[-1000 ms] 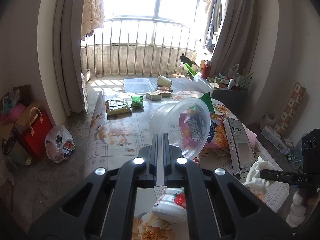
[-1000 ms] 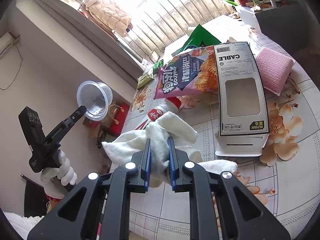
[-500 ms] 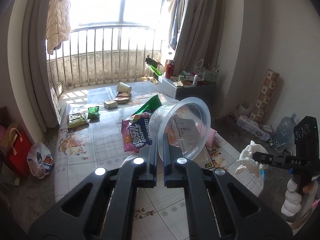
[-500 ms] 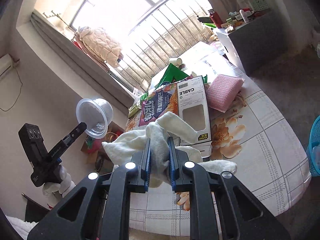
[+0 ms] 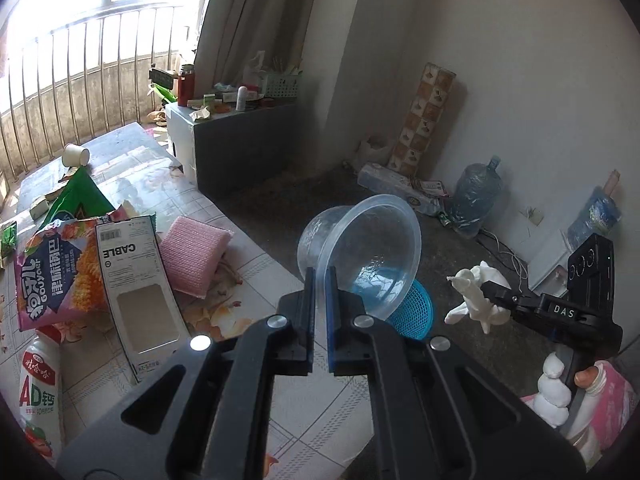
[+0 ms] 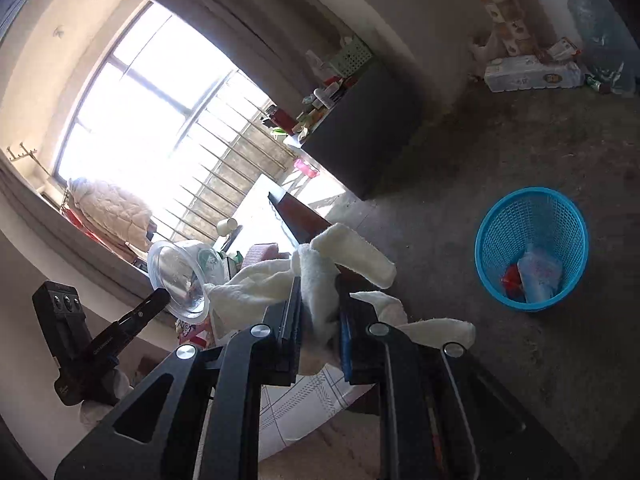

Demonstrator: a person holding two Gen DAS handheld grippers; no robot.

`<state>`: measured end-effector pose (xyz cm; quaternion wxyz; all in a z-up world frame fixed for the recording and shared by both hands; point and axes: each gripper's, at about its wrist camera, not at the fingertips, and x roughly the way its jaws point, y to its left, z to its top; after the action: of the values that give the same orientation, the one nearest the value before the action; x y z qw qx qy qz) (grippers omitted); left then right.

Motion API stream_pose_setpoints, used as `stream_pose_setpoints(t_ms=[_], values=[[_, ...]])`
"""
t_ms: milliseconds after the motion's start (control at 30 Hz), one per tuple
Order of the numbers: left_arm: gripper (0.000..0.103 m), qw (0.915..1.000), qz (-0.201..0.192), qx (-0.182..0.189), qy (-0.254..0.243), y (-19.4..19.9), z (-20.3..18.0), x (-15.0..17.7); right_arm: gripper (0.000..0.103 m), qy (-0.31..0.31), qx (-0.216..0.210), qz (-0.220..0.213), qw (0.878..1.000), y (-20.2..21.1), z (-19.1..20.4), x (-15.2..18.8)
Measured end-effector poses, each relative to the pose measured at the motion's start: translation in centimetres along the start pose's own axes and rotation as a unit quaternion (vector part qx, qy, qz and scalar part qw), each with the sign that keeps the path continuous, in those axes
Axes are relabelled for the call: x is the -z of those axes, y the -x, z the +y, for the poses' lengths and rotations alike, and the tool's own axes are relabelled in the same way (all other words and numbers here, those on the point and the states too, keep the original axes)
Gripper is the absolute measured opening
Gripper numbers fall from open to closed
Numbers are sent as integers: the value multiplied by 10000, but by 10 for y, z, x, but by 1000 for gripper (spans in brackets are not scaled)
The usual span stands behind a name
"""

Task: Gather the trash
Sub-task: 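Carry the cloth and cup to the wastebasket and open both tools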

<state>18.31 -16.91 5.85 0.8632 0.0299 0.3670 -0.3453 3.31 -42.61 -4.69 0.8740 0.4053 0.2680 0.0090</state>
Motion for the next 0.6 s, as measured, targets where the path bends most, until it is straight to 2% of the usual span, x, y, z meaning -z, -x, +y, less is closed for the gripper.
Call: stream_pose_setpoints(t_ms=[67, 167, 267, 367, 467, 600], values=[[3, 9994, 253, 136, -215, -33, -28, -4, 16, -431, 205, -25, 9989, 2, -37, -6], [3, 9954, 747, 278, -532, -89, -65, -3, 16, -1110, 290, 16, 9934, -5, -92, -11], [3, 9875, 1365, 393, -678, -149, -95, 4, 16, -1693, 374, 67, 9848, -19, -140, -13], [3, 9751, 2044, 501, -695, -208, -120, 18, 16, -2254, 393, 146, 9734, -38, -185, -15], [3, 9639, 2518, 423, -761, -259, -137, 31, 16, -2644, 490, 281, 9628, -62, -223, -22], [3, 9561, 2798, 189, -849, -313, -154, 35, 19, -3097, 540, 455, 9482, -97, -267, -33]])
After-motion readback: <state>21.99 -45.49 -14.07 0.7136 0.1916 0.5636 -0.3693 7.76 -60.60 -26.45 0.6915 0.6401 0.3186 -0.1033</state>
